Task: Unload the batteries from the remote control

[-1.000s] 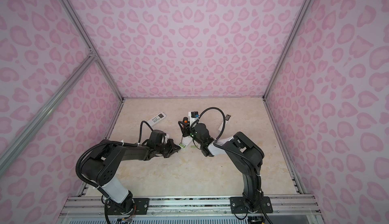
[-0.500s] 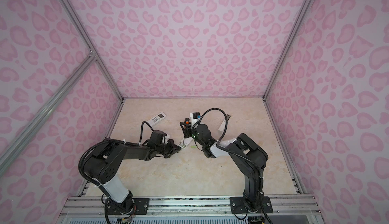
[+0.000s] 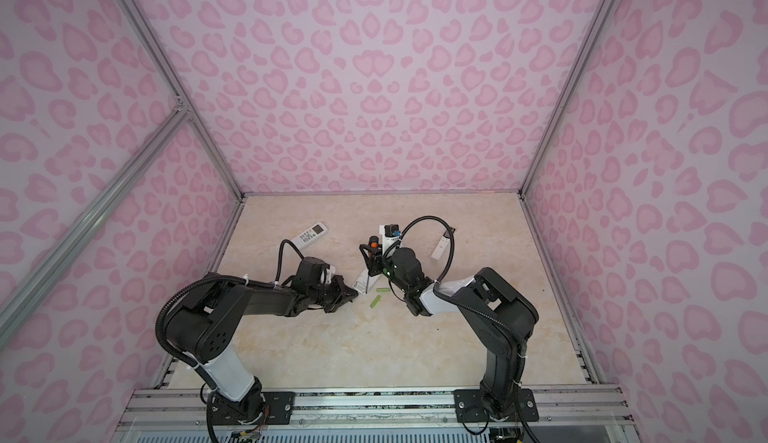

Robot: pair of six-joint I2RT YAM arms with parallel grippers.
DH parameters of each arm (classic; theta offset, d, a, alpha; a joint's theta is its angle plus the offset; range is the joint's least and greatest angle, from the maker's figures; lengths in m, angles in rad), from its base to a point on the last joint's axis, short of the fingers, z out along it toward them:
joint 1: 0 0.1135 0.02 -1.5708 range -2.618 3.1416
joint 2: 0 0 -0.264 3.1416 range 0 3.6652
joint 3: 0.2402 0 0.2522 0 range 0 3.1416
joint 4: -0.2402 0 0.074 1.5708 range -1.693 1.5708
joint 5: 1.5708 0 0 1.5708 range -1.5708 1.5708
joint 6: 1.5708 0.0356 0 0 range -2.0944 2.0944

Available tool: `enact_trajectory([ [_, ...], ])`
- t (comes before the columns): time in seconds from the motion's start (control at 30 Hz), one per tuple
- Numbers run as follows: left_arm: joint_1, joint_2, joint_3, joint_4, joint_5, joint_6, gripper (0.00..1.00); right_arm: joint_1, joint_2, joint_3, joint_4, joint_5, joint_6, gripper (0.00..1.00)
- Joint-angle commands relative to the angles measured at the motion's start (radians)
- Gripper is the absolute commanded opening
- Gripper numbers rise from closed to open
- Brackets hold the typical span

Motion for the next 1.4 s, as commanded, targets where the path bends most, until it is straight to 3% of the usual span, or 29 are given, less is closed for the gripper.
enact_trajectory([
  [0.0,0.0,-0.004,0.011,-0.002,-0.016,0.015,0.04,0.001,-0.026,-0.008,-0.003,0.009,-0.017,0.0],
  [0.37,0.0,-0.053,0.03,-0.033,0.0,0.044,0.08,0.019,-0.326,-0.147,-0.452,0.1,-0.02,0.0],
  [0.5,0.0,-0.07,0.045,-0.046,0.007,0.061,0.13,0.036,-0.363,-0.193,-0.451,0.131,-0.001,0.0],
  [0.77,0.002,-0.17,0.027,-0.096,-0.004,0.098,0.17,0.058,-0.255,-0.128,-0.399,0.16,-0.003,0.0],
  [1.1,0.026,-0.349,-0.015,-0.281,-0.074,0.186,0.19,0.059,-0.205,-0.092,-0.411,0.195,-0.041,0.0],
  [1.37,0.088,-0.445,0.034,-0.448,-0.106,0.296,0.25,0.058,-0.273,-0.087,-0.463,0.18,-0.045,0.0],
])
